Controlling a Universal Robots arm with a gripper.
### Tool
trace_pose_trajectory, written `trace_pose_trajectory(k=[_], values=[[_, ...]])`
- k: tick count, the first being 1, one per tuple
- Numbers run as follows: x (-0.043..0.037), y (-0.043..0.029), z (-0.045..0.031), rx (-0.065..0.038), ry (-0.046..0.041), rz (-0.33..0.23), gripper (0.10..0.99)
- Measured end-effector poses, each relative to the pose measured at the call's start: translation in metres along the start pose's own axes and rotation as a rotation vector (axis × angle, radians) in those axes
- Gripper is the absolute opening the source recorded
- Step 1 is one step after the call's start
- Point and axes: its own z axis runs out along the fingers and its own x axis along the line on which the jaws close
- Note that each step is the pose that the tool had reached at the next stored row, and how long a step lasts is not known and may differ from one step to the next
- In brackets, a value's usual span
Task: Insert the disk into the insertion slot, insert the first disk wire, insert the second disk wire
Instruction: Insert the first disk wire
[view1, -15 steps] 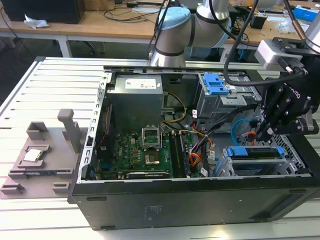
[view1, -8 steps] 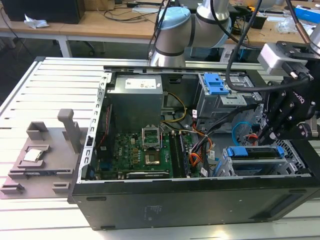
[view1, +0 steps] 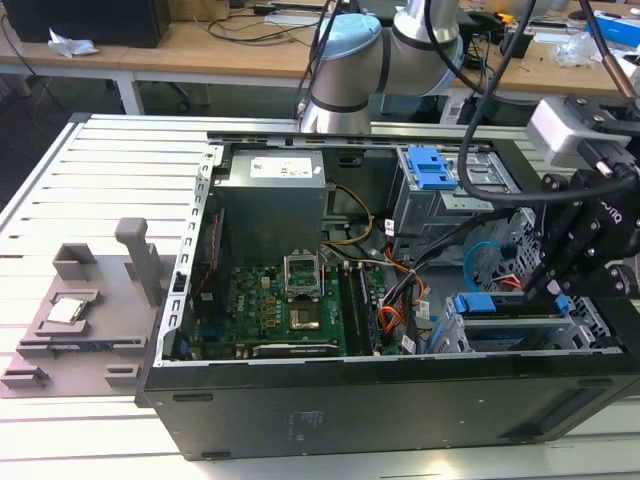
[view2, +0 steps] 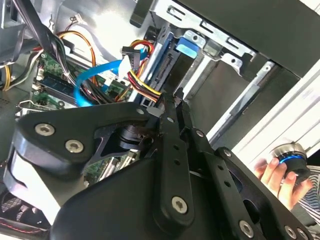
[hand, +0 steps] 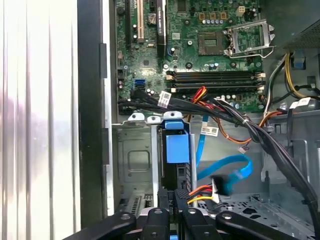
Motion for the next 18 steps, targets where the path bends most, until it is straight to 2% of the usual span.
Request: trace_pose_trajectory(k=[3, 6, 9, 11, 13, 18], values=[[0.0007, -0.0021, 0.0001, 0.0, 0.0001, 0.0, 0.165], [0.0005, -0.0094, 0.0003, -0.002, 0.0, 0.0, 0.165], [0.0007, -0.0115, 0.0058, -0.004, 0.0002, 0.0, 0.165], [0.0006, -0.0119, 0.0067, -0.005, 0.0004, 0.0, 0.165], [-0.0016, -0.0121, 0.0073, -0.005, -0.0005, 0.0, 0.165], [-0.0136, -0.0124, 0.0101, -0.005, -0.0083, -0.001, 0.165]])
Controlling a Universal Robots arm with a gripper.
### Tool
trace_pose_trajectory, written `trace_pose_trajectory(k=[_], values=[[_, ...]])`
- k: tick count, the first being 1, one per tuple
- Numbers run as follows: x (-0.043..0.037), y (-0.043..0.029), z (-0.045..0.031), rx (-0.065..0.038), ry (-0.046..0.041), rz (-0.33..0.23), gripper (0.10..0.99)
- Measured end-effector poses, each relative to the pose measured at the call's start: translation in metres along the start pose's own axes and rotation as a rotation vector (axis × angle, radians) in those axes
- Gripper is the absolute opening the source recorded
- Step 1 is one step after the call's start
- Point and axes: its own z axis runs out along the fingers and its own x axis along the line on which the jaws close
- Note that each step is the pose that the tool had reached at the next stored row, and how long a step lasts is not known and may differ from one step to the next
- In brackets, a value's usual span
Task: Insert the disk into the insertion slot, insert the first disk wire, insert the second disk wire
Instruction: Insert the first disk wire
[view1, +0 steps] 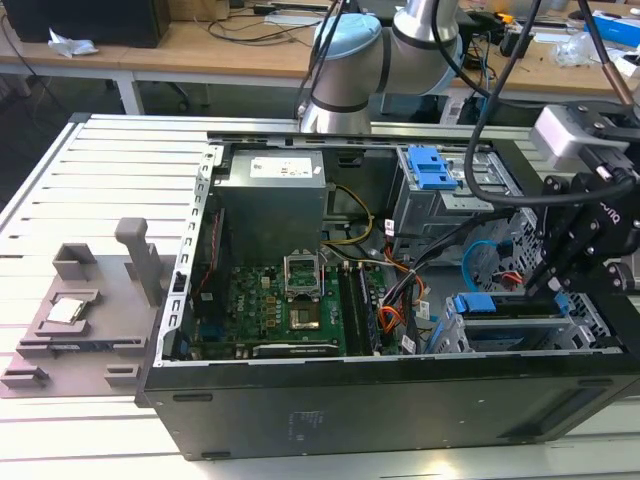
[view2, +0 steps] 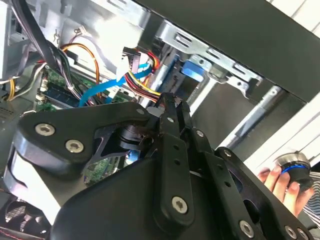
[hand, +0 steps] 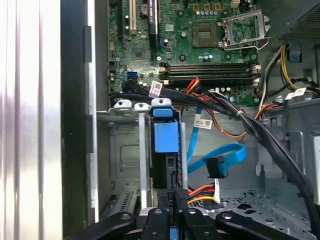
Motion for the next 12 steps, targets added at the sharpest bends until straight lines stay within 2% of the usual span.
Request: trace_pose_trajectory(k=[2, 7, 12], values=[[-0.0024, -0.0007, 0.0017, 0.0, -0.0021, 0.0, 0.165], [-0.0025, -0.0011, 0.0055, 0.0, -0.0022, 0.0, 0.165], [-0.0026, -0.0049, 0.0088, -0.001, -0.0036, 0.0, 0.165]])
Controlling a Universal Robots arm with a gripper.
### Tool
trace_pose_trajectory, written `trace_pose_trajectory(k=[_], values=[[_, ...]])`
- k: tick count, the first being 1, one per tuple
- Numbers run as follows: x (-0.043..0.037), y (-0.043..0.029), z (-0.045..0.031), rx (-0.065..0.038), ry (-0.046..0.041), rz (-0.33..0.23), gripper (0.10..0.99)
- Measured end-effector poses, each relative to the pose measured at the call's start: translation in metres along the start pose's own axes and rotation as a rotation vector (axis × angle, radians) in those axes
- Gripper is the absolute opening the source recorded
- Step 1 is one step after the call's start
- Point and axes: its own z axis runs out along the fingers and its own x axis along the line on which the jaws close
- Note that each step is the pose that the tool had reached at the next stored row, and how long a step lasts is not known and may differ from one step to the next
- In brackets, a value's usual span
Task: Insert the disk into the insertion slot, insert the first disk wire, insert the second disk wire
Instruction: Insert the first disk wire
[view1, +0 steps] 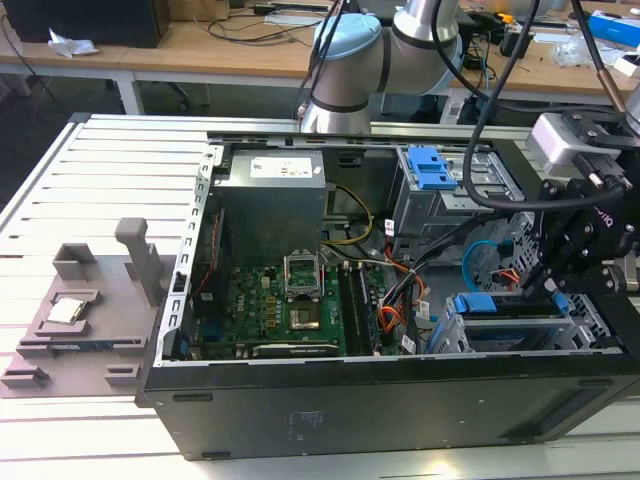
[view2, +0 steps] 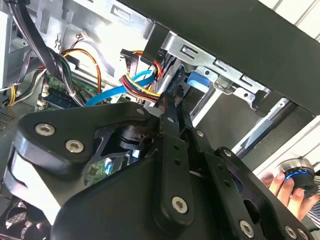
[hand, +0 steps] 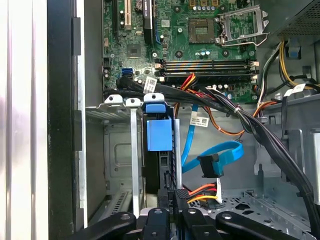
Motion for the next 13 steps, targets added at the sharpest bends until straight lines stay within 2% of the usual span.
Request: trace_pose_trajectory(k=[9, 10, 12, 13], values=[[0.0001, -0.0006, 0.0037, 0.0, -0.0014, 0.0, 0.176], [0.0001, -0.0006, 0.0029, 0.0, -0.0003, 0.0, 0.239], [0.0, 0.0, -0.0051, 0.0, -0.0004, 0.0, 0.239], [-0.0001, 0.0006, -0.0127, 0.0, -0.0004, 0.0, 0.239]])
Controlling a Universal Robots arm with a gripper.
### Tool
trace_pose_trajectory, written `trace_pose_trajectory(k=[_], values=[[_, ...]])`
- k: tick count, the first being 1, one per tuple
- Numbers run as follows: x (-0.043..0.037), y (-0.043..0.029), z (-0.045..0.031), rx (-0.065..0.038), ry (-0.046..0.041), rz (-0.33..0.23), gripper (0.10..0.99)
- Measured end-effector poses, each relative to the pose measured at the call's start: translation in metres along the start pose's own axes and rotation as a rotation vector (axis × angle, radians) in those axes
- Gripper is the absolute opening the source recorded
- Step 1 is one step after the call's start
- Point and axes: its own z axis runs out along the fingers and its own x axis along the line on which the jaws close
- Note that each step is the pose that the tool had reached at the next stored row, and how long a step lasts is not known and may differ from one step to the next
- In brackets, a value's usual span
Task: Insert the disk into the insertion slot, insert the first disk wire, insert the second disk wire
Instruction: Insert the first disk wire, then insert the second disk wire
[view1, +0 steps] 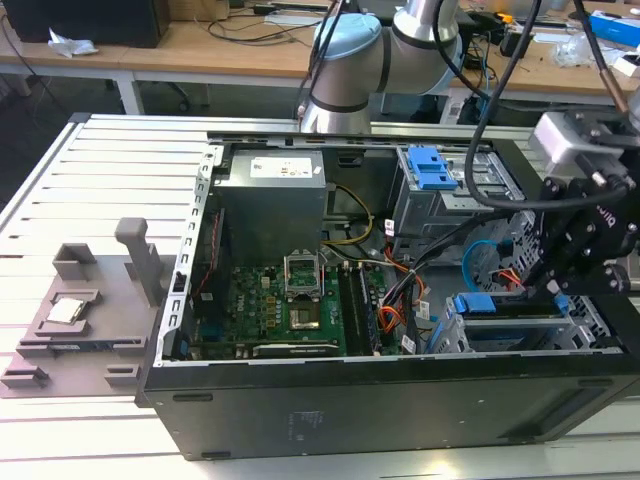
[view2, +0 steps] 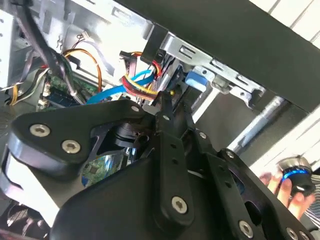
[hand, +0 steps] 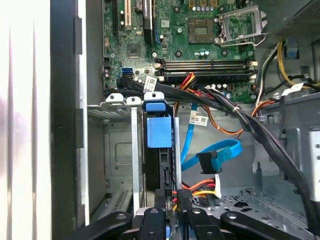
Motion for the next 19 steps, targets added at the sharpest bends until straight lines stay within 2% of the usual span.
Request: trace_pose_trajectory(k=[3, 5, 6, 7, 9, 19], values=[[-0.0048, 0.002, -0.0216, 0.0, 0.0021, 0.0, 0.224], [-0.0056, 0.0029, -0.0303, 0.0, 0.0031, 0.0, 0.106], [-0.0057, 0.0037, -0.039, 0.0, 0.0033, 0.0, 0.106], [-0.0058, 0.0039, -0.0423, 0.0, 0.0034, 0.0, 0.106], [-0.0057, 0.0041, -0.0445, 0.0, 0.003, 0.0, 0.106], [-0.0058, 0.0042, -0.045, 0.0, 0.0033, 0.0, 0.106]])
